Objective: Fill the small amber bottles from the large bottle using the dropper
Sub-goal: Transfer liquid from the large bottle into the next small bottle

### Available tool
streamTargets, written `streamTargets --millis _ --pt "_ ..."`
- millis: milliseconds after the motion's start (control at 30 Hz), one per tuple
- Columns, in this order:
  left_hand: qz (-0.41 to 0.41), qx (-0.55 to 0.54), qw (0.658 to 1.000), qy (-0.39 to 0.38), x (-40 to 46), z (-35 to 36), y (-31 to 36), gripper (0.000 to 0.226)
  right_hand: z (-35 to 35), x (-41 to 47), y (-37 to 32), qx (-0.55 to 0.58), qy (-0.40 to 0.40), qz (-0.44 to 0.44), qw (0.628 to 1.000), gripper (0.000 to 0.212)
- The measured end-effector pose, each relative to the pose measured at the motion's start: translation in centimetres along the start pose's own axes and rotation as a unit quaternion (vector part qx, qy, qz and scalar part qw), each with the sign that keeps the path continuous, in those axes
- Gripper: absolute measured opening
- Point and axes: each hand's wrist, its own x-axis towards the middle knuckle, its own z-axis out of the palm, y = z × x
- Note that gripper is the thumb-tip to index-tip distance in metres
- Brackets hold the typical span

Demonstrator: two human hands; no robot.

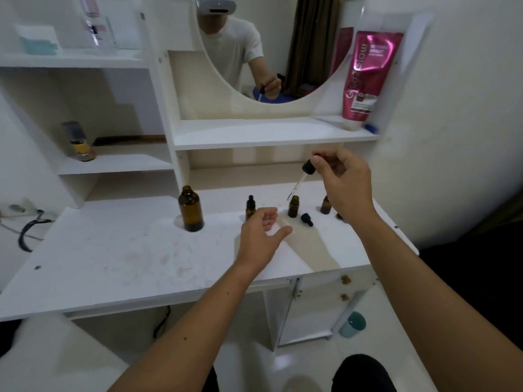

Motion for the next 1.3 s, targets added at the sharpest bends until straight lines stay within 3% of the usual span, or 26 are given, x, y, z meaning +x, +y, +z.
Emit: streamTargets --millis 367,600,767,1300 --pt "0.011 0.009 1.000 0.007 4.8 3.9 -0.1 0.057 -0.4 1.3 3.5 0.013 0.022 0.013 1.000 0.016" --pt "0.029 0.011 1.000 0.005 6.0 4.1 -0.5 0.027 0.5 1.4 5.0 0.022 -0.012 0.023 0.999 0.012" --pt "0.028 0.009 1.000 0.001 6.1 4.1 -0.6 0.024 1.1 1.5 5.4 -0.002 -0.017 0.026 1.000 0.005" --pt "0.040 0.022 0.999 0.001 6.0 4.2 -0.8 0.027 1.5 1.5 4.7 -0.032 -0.007 0.017 0.999 0.008"
